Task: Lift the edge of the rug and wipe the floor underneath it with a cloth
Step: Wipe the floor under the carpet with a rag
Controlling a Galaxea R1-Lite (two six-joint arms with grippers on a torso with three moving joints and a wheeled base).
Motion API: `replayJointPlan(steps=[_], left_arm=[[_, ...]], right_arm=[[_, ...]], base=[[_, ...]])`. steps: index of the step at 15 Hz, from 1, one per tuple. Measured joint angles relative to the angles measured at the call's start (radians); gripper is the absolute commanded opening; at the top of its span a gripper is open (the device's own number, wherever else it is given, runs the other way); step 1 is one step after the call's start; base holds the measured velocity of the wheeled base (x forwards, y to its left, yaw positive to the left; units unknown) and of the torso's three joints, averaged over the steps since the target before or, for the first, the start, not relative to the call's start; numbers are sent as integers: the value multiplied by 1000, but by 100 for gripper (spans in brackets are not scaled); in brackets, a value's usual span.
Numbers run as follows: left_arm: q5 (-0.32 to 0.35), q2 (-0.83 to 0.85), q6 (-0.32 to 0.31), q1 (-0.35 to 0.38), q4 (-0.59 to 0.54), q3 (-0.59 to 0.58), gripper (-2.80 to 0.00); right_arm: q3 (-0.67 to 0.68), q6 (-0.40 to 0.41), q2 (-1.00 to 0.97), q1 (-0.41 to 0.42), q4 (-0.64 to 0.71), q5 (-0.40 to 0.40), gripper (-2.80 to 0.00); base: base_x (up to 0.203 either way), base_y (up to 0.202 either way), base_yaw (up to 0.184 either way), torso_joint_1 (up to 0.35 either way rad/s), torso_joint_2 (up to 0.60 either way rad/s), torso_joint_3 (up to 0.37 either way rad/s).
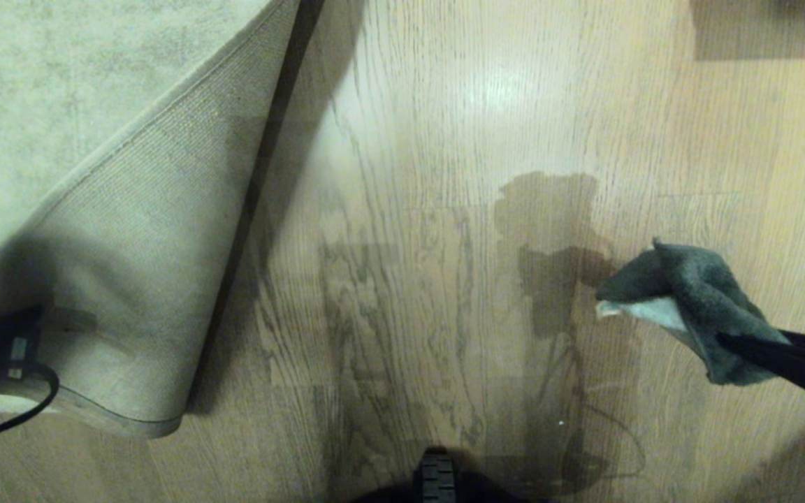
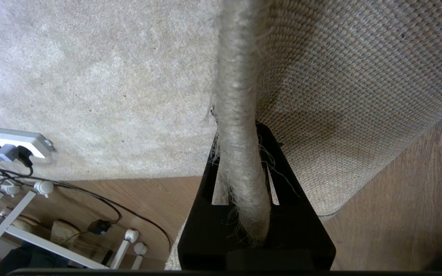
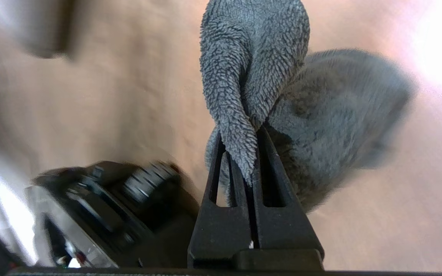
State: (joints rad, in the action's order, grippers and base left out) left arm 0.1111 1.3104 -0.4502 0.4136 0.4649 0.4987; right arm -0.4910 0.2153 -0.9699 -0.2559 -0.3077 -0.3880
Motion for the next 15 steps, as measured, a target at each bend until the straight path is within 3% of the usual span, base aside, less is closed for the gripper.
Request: replayJointPlan(steps=[5, 8, 11, 15], left_arm=[[-1, 1, 0, 0, 0, 0, -280], [-1, 1, 1, 1, 0, 0, -280], [-1, 1, 3, 1, 0, -1, -280], [-1, -1, 3, 1, 0, -6, -280]], right_arm=[[-156, 4, -388, -374, -220, 198, -280], [-332, -11, -657, -561, -406, 330, -280], [-572, -34, -904, -694, -530, 451, -280], [-850, -44, -1152, -763, -616, 578, -280]], base=[[0, 0, 0, 0, 0, 0], [0, 0, 0, 0, 0, 0], [0, 0, 0, 0, 0, 0], [0, 0, 0, 0, 0, 0]])
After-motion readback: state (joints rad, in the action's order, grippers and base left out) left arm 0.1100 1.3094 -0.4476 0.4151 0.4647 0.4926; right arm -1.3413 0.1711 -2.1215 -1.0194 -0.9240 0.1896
